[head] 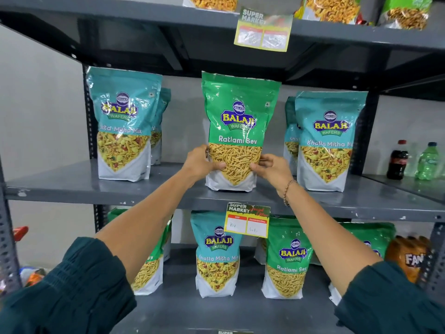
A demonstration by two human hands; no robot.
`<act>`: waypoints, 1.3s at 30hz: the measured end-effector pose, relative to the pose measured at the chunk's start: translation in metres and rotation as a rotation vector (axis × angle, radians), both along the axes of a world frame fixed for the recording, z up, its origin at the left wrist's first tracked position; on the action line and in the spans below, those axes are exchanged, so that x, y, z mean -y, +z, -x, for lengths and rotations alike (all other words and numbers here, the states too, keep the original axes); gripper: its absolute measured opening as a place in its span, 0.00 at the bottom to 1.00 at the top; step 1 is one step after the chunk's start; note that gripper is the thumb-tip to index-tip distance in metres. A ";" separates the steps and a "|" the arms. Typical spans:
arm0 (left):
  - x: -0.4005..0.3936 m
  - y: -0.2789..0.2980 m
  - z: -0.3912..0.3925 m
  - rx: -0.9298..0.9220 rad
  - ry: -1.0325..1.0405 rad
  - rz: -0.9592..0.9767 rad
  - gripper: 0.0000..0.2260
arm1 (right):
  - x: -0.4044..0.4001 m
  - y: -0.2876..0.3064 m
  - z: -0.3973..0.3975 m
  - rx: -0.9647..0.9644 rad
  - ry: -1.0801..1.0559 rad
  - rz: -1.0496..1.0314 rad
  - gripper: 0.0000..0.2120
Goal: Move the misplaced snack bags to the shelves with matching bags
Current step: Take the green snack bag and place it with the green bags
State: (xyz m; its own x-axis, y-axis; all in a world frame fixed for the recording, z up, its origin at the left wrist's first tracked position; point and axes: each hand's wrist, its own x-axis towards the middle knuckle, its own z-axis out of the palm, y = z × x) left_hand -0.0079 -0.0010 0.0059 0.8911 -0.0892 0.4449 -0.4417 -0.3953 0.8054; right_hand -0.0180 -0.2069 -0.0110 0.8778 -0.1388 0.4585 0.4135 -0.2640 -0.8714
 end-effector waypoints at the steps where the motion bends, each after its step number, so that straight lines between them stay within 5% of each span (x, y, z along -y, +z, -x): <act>1: -0.005 0.000 0.010 0.004 -0.009 0.008 0.25 | -0.003 0.002 0.011 0.012 0.006 -0.004 0.15; 9: -0.046 -0.005 0.104 0.100 -0.084 0.040 0.25 | -0.031 0.004 0.104 0.079 0.001 -0.008 0.17; 17: -0.083 -0.076 0.165 0.062 -0.094 -0.007 0.25 | -0.063 -0.071 0.168 0.057 0.046 -0.025 0.14; 26: -0.129 -0.183 0.163 -0.212 0.024 0.039 0.38 | -0.104 -0.183 0.151 -0.165 0.069 -0.076 0.20; 30: -0.142 -0.229 0.143 -0.297 0.107 0.103 0.28 | -0.125 -0.226 0.123 -0.248 0.092 -0.113 0.16; 34: -0.151 -0.264 0.116 -0.403 0.110 0.132 0.29 | -0.140 -0.261 0.089 -0.318 0.076 -0.099 0.18; 39: -0.170 -0.301 0.064 -0.518 0.172 0.083 0.40 | -0.159 -0.284 0.053 -0.355 0.089 -0.094 0.15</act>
State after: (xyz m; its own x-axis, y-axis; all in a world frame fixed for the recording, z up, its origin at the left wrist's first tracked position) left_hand -0.0715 0.1686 -0.2951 0.9940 0.0935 -0.0567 0.0863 -0.3529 0.9317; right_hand -0.0713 -0.0480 -0.2952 0.9902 -0.0824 0.1124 0.0989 -0.1526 -0.9833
